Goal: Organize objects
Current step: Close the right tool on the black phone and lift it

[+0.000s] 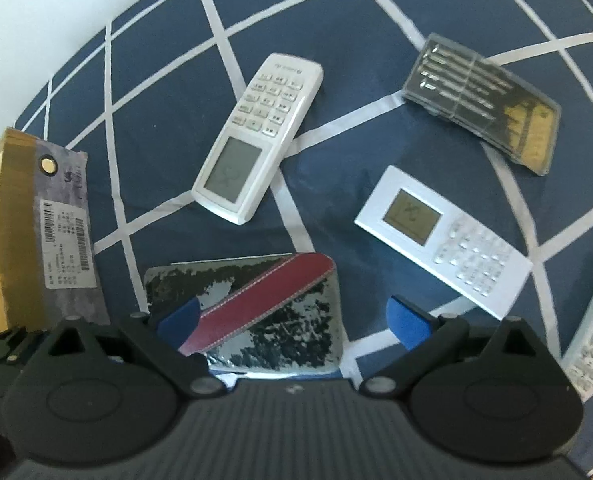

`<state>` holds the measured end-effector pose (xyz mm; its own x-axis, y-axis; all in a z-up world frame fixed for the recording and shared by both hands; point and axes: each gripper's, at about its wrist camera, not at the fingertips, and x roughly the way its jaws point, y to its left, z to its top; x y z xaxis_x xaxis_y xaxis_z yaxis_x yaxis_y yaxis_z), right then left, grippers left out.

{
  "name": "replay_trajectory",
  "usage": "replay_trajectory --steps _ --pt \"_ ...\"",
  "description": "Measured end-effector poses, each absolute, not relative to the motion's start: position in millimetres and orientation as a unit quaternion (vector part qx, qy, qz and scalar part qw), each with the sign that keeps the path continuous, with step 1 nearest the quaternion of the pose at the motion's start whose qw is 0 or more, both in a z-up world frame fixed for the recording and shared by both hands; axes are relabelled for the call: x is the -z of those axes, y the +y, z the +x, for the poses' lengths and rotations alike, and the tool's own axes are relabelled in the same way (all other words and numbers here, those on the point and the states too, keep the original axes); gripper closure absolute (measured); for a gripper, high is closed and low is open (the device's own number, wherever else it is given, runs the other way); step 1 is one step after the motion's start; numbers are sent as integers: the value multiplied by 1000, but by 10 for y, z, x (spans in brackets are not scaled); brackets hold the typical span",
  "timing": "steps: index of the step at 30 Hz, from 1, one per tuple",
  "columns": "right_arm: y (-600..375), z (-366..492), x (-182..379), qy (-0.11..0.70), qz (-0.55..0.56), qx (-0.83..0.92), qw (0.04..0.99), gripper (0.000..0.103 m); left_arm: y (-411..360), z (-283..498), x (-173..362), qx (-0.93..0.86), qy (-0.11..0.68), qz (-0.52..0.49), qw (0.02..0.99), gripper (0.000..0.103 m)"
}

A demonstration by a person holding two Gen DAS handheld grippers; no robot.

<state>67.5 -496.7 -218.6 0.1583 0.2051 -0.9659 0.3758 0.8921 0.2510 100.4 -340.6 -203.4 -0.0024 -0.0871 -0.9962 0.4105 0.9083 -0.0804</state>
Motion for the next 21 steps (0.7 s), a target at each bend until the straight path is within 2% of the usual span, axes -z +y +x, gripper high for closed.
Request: replay_trajectory --steps 10,15,21 --pt "-4880 804 2408 669 217 50 710 8 -3365 1072 2273 178 708 95 677 0" --pt "-4823 819 2446 675 209 41 707 13 -3347 1083 2321 183 715 77 671 6" --pt "-4794 822 2454 678 203 39 705 16 -3381 1075 2334 191 714 74 669 5"
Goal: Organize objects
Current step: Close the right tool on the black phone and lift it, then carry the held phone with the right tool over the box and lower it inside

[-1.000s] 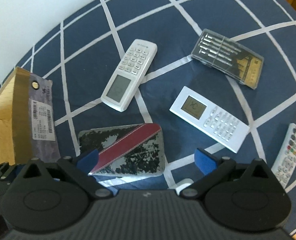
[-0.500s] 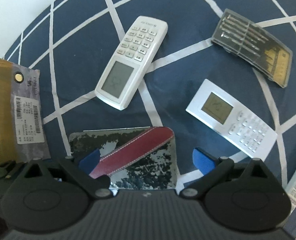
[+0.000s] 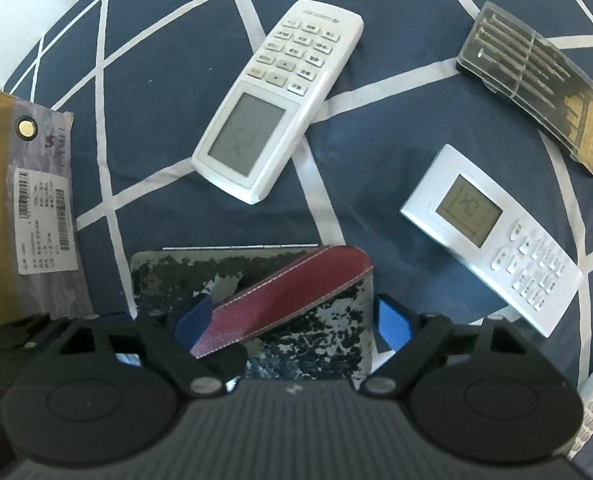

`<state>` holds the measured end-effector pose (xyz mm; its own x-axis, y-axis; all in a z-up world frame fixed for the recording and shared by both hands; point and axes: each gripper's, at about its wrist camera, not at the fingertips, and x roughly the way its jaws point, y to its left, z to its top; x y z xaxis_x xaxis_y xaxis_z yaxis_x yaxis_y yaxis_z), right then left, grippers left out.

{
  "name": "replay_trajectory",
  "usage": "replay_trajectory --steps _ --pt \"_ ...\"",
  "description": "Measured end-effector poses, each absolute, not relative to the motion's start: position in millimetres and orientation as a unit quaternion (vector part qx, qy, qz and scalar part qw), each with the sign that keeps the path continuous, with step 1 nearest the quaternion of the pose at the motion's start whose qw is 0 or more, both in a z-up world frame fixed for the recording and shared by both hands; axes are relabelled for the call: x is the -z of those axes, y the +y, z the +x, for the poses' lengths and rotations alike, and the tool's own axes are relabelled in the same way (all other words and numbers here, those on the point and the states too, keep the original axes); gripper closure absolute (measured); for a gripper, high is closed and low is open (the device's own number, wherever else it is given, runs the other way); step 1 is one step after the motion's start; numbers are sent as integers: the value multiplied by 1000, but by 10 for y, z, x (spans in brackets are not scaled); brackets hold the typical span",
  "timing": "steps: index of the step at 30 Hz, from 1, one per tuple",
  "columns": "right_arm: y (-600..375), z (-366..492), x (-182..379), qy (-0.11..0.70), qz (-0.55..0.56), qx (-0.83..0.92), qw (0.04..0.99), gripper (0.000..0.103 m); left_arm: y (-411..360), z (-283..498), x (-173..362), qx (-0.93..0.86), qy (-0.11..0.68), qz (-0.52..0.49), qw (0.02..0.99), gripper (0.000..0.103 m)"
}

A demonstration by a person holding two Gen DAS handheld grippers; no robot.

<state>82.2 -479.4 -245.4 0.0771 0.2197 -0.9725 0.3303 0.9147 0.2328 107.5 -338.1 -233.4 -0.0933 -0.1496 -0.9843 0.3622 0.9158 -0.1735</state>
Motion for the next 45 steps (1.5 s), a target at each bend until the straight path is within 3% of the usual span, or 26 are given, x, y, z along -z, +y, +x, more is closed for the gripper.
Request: replay_trajectory --steps 5,26,45 --pt "-4785 826 2429 676 202 45 708 17 -3406 1086 2313 199 716 58 667 14" --pt "-4847 718 2260 667 200 37 717 22 -3605 1027 2056 184 706 69 680 15" --pt "-4568 446 1470 594 184 4 783 22 -3245 611 1341 167 633 67 753 15"
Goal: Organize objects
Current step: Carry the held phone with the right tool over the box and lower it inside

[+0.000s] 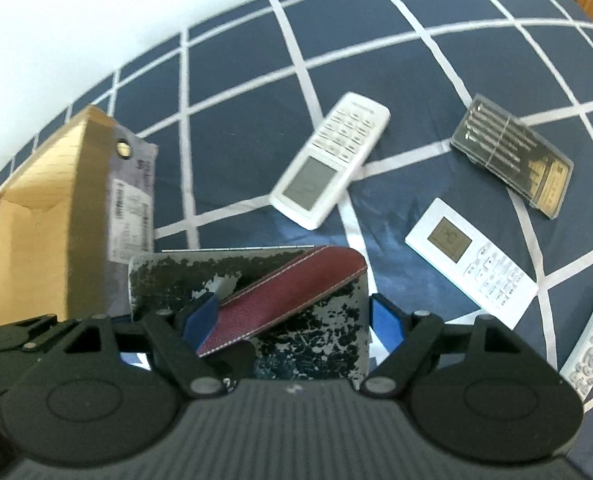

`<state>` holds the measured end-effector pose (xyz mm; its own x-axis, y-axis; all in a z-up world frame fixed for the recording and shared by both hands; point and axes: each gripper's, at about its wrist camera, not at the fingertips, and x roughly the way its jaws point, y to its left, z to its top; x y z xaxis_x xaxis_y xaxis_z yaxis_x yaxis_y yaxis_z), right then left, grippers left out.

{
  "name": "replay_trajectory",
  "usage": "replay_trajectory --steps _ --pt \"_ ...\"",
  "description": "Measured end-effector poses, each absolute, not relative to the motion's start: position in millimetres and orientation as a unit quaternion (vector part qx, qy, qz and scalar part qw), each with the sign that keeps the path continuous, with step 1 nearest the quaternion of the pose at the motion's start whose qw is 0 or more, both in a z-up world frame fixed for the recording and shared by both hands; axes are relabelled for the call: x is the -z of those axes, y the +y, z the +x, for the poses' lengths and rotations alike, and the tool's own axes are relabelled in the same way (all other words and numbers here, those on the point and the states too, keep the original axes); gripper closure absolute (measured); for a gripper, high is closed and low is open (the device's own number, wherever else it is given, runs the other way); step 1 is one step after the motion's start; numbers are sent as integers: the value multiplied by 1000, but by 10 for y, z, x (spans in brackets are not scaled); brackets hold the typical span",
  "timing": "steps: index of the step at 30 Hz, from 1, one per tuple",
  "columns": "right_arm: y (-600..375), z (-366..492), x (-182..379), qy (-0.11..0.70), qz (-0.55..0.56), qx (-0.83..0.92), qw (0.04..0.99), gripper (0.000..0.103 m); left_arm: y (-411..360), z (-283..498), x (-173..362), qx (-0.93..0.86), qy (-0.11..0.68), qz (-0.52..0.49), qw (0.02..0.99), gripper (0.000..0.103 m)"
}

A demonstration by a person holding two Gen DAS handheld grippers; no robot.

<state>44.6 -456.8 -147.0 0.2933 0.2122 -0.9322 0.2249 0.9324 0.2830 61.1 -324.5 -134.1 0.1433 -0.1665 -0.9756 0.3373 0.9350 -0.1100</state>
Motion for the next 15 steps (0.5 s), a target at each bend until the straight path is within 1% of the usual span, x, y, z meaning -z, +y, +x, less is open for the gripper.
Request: replay_trajectory --steps 5,15 --pt "-4446 263 1243 576 178 -6 798 22 -3090 405 1105 161 615 65 769 15" --pt "-4125 -87 955 549 175 -19 817 22 -2786 98 833 154 594 70 786 15"
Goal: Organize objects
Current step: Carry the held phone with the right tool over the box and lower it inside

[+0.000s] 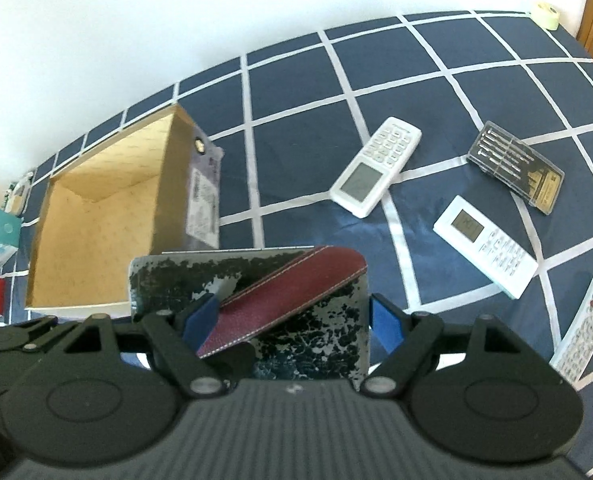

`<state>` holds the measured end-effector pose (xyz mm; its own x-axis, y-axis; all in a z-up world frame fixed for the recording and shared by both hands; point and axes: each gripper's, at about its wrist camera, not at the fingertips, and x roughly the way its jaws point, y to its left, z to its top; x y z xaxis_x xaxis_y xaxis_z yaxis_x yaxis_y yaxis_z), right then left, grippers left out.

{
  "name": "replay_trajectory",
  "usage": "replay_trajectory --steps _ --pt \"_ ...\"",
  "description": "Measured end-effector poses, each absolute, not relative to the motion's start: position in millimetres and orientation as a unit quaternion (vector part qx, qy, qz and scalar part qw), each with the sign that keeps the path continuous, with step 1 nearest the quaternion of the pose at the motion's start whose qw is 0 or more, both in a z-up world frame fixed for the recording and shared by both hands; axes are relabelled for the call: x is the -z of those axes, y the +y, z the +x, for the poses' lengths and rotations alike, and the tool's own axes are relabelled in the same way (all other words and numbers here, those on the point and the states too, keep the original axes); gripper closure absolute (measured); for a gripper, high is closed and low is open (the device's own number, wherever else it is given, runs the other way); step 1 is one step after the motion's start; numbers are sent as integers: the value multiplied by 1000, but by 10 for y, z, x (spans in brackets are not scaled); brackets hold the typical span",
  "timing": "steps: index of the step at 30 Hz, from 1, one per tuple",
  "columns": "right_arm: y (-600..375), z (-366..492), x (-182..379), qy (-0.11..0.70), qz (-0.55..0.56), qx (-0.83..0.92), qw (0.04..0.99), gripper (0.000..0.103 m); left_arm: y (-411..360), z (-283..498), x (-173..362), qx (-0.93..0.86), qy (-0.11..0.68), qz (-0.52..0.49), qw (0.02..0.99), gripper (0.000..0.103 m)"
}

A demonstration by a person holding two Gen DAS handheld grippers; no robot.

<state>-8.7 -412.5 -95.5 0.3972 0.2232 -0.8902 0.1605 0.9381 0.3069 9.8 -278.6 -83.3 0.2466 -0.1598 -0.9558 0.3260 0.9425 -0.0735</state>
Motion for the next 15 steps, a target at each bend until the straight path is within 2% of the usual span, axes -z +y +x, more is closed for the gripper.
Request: replay_trajectory --steps 15 --pt "-3362 -297 701 524 173 -34 834 22 -2017 -67 556 145 570 71 806 15"
